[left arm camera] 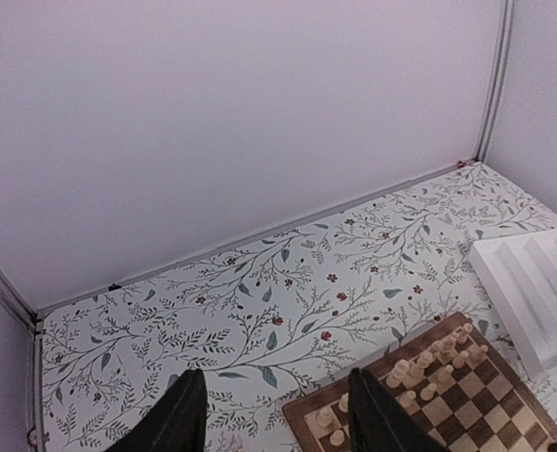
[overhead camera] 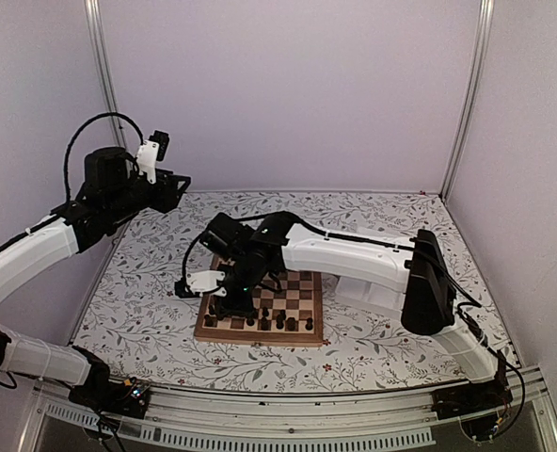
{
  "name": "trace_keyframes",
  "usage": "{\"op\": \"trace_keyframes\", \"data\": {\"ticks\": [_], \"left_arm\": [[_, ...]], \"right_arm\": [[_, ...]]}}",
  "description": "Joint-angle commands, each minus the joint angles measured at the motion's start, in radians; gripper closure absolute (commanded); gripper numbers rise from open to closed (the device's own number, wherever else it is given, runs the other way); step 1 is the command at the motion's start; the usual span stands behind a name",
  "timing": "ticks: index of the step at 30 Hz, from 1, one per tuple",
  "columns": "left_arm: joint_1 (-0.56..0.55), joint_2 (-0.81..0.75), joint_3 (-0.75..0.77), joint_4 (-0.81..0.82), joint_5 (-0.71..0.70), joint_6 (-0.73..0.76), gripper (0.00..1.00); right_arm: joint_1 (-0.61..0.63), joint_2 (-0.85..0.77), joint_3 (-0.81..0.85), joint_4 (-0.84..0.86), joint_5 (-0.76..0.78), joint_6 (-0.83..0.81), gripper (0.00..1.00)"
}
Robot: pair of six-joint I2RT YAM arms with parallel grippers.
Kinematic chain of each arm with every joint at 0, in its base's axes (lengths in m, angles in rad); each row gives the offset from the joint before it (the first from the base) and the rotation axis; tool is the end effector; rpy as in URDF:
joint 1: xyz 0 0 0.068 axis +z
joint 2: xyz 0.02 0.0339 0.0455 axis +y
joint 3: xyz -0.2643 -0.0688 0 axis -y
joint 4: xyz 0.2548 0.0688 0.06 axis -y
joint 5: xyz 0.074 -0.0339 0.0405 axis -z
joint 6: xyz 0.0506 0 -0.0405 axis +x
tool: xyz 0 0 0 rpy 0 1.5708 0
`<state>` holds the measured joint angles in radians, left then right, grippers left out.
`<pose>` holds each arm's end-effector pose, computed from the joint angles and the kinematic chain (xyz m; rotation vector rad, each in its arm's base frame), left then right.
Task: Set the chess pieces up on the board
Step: Place the chess piece on the chessboard.
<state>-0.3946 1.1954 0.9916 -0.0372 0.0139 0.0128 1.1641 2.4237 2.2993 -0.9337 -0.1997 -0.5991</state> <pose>0.2820 -0.1182 0.3368 0.3781 1.7812 -0.2833 0.2044 0.4999 0.2076 -2.1040 1.6429 0.4517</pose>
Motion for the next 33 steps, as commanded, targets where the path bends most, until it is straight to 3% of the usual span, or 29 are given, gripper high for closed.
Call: {"op": "trace_keyframes", "data": {"ticks": [1, 13, 33], "left_arm": [[-0.004, -0.01, -0.007, 0.021, 0.014, 0.011, 0.47], [-0.003, -0.008, -0.007, 0.021, 0.022, 0.012, 0.46], [-0.004, 0.001, -0.004, 0.016, 0.044, 0.012, 0.46]], "right_arm": [[-0.001, 0.04, 0.025, 0.022, 0.01, 0.008, 1.0], [-0.001, 0.071, 0.025, 0.016, 0.008, 0.007, 0.99], [-0.001, 0.067, 0.027, 0.034, 0.019, 0.02, 0.75]]}}
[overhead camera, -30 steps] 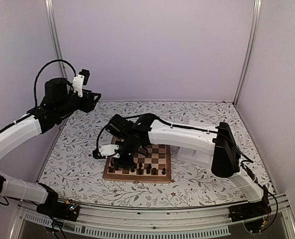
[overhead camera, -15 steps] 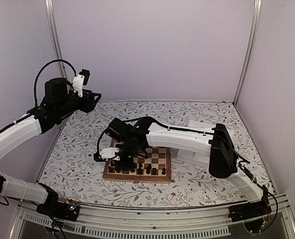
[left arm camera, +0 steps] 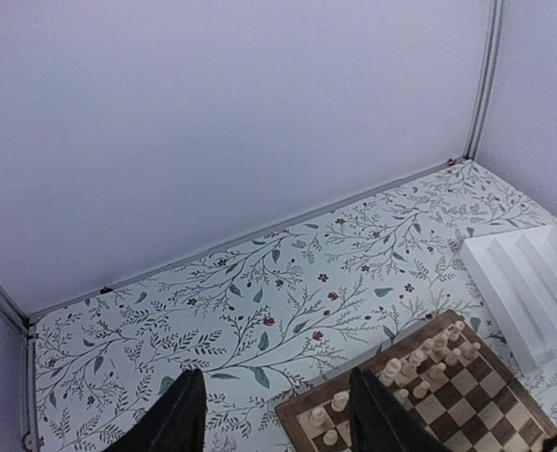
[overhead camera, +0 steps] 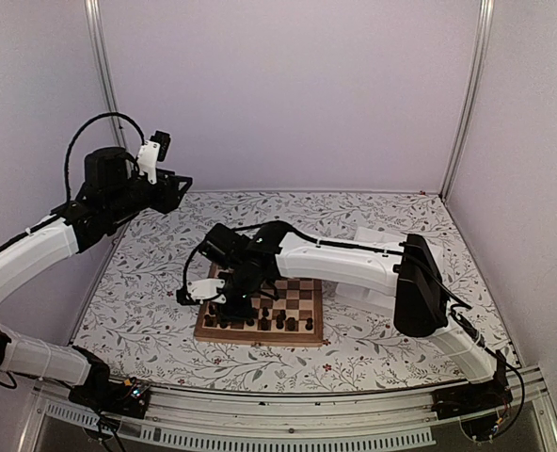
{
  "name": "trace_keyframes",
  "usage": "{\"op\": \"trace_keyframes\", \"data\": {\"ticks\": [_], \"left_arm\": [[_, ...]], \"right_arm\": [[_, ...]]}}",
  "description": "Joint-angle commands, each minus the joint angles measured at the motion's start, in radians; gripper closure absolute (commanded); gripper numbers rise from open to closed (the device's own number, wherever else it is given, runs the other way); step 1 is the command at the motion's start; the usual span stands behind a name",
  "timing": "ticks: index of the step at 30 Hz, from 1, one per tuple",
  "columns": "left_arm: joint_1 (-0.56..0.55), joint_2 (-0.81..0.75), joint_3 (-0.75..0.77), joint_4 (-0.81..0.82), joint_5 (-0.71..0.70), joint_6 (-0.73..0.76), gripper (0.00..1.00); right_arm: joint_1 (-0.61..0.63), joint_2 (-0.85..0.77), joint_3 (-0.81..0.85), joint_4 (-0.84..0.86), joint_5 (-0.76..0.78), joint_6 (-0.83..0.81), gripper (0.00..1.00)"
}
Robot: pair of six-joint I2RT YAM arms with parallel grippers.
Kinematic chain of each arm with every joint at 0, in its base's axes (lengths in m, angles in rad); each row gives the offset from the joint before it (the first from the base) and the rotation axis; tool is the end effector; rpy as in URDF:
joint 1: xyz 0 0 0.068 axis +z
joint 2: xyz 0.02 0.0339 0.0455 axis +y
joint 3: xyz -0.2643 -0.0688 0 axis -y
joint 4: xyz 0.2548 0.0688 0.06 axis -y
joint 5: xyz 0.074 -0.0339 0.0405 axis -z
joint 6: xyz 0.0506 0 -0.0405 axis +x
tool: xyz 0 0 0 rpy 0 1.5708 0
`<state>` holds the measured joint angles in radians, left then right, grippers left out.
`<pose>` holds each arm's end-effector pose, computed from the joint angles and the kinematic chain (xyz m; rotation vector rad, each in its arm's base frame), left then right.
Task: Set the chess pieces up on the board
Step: Place the chess piece on the chessboard, then pick up the chess piece from the chessboard.
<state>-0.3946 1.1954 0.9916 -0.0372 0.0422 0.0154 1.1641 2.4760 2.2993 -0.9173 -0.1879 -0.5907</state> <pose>0.2814 -0.1195 0.3369 0.4004 1.7777 -0.3070 0.2073 0.5052 0.1811 -2.1197 1.6811 0.4303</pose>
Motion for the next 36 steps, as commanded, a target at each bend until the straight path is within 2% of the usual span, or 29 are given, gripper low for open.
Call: {"op": "trace_keyframes", "data": {"ticks": [1, 6, 13, 21, 25, 36], "left_arm": [[-0.004, 0.001, -0.004, 0.016, 0.016, 0.009, 0.46], [-0.004, 0.001, -0.004, 0.014, 0.011, 0.011, 0.46], [-0.004, 0.0, -0.004, 0.013, 0.005, 0.015, 0.46], [-0.004, 0.005, -0.001, 0.012, 0.011, 0.017, 0.46], [-0.003, 0.011, -0.001, 0.011, 0.015, 0.015, 0.45], [-0.004, 0.032, 0.001, 0.005, 0.027, 0.013, 0.45]], "right_arm": [[-0.001, 0.012, 0.033, 0.012, 0.008, 0.015, 0.75], [-0.001, -0.06, 0.023, -0.001, 0.04, 0.023, 0.74], [-0.029, -0.288, -0.245, 0.046, 0.115, 0.025, 0.72], [-0.103, -0.456, -0.532, 0.061, 0.043, 0.048, 0.71], [-0.103, -0.46, -0.568, 0.046, -0.009, 0.005, 0.69], [-0.091, -0.334, -0.484, 0.019, -0.041, -0.037, 0.69]]}}
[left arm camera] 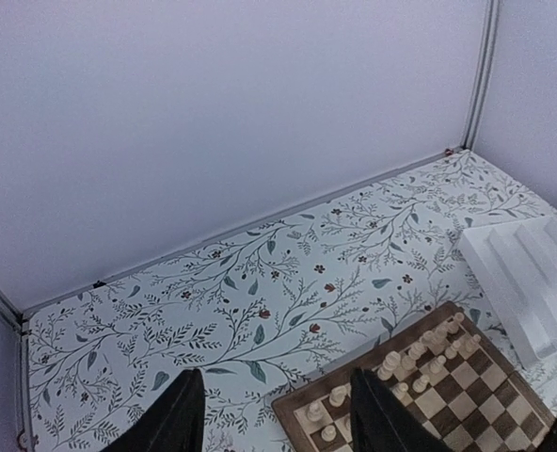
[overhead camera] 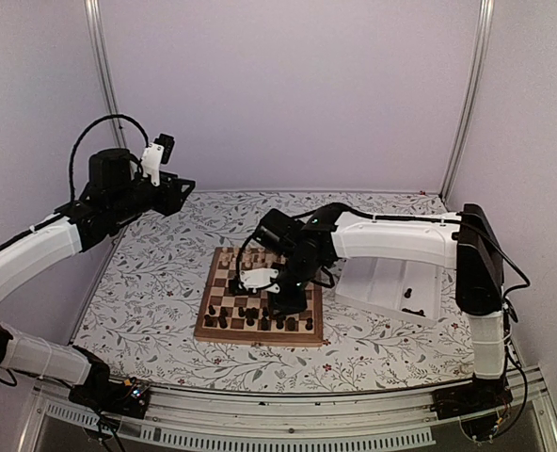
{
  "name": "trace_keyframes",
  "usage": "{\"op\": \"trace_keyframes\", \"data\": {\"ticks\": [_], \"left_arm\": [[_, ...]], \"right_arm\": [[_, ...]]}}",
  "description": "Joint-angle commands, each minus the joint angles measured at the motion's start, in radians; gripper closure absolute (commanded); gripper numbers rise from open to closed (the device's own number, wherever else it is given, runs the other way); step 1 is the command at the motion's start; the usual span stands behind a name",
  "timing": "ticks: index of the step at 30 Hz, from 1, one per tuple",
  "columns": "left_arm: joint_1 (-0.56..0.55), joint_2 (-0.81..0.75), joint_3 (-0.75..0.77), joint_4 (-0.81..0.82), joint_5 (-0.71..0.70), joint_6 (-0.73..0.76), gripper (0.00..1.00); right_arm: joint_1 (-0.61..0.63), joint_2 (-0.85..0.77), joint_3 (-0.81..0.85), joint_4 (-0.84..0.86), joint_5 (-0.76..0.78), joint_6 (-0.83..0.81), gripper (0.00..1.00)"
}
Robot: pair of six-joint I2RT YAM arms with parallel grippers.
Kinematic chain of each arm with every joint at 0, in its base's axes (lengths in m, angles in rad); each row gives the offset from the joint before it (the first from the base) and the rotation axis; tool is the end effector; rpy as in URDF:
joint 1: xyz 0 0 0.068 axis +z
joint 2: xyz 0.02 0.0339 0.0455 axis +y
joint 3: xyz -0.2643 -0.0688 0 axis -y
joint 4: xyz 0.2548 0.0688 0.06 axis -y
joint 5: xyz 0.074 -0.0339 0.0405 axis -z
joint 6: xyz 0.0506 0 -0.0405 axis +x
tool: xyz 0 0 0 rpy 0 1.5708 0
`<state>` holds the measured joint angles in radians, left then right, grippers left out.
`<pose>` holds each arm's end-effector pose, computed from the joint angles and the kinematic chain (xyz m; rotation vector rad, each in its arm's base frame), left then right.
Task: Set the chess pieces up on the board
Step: Pick up the chess piece from the chessboard.
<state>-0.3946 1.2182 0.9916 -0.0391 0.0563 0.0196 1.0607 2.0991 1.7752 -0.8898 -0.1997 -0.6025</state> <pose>0.2857 -0.1221 0.3301 0.4187 1.7995 -0.3142 0.2144 0.4038 0.2018 -2.1135 1.8578 0.3898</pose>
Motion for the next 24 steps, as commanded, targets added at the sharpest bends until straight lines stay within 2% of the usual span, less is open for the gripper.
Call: {"op": "trace_keyframes", "data": {"ticks": [1, 12, 16, 24], "left_arm": [[-0.004, 0.009, 0.001, 0.007, 0.012, 0.008, 0.45], [-0.004, 0.015, 0.003, 0.005, 0.025, 0.008, 0.45], [-0.004, 0.018, 0.004, 0.004, 0.026, 0.009, 0.45], [-0.004, 0.021, 0.005, 0.001, 0.028, 0.009, 0.45]], "right_arm": [[0.015, 0.05, 0.046, -0.009, -0.028, -0.026, 0.69], [0.028, 0.107, 0.101, -0.014, -0.063, -0.034, 0.7], [0.03, 0.12, 0.116, -0.03, -0.076, -0.039, 0.76], [0.03, 0.124, 0.112, -0.059, -0.08, -0.04, 0.8]]}}
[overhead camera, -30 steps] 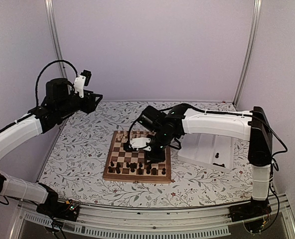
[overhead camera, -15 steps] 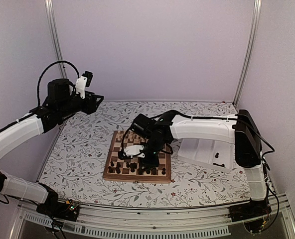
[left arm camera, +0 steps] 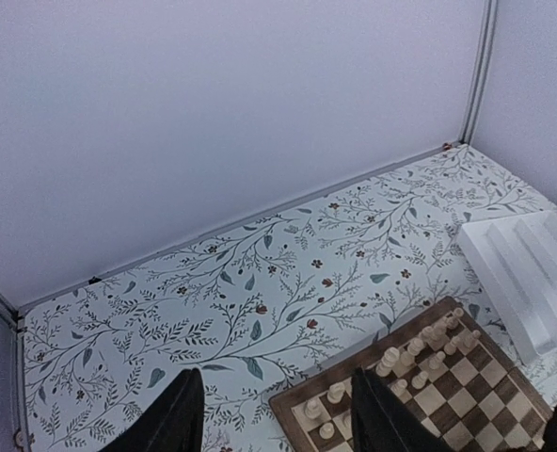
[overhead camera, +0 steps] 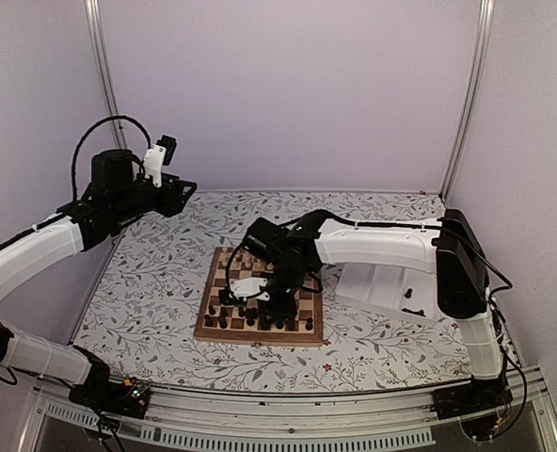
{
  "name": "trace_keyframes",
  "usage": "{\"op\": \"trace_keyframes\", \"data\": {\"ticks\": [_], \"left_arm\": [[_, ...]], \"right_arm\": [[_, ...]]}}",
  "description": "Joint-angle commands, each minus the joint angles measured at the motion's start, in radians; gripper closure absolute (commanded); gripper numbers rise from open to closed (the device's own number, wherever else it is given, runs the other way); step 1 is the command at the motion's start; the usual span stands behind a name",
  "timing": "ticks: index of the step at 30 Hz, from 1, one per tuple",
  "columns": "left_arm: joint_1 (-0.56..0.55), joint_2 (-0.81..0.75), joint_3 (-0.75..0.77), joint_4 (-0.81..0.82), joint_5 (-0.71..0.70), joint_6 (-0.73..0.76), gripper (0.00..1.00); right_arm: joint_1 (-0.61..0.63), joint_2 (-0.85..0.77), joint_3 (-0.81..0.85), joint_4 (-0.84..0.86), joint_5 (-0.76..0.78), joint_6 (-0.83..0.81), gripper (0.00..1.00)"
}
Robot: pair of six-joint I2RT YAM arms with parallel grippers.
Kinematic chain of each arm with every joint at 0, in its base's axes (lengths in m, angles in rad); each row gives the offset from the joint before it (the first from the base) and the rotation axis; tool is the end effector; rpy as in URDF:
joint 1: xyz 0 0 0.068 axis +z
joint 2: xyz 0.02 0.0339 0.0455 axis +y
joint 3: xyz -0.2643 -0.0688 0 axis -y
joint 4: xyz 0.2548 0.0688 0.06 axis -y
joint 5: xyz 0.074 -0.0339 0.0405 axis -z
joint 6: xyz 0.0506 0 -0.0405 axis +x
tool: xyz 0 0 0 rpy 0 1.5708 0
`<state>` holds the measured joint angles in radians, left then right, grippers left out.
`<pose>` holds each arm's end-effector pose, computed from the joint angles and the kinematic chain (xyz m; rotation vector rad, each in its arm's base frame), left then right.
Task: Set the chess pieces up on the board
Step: Pick up the chess piece from the chessboard.
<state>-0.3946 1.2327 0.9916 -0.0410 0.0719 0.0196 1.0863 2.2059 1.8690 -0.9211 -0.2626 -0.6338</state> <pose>0.2881 -0.1239 0.3256 0.4326 1.8140 -0.3269 0.2096 0.4264 0.1818 -2.2058 1.8202 0.4691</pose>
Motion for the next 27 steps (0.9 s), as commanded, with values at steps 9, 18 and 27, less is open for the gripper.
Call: {"op": "trace_keyframes", "data": {"ticks": [9, 18, 27], "left_arm": [[-0.004, 0.01, 0.007, 0.0, 0.017, 0.009, 0.45], [-0.003, 0.011, 0.009, 0.0, 0.021, 0.008, 0.44], [-0.004, 0.013, 0.009, 0.0, 0.027, 0.007, 0.44]], "right_arm": [[0.01, 0.01, 0.044, -0.066, -0.027, -0.009, 0.95], [0.057, -0.017, 0.162, -0.081, -0.041, -0.005, 0.96], [0.07, 0.153, 0.405, -0.127, 0.02, 0.044, 0.96]]}}
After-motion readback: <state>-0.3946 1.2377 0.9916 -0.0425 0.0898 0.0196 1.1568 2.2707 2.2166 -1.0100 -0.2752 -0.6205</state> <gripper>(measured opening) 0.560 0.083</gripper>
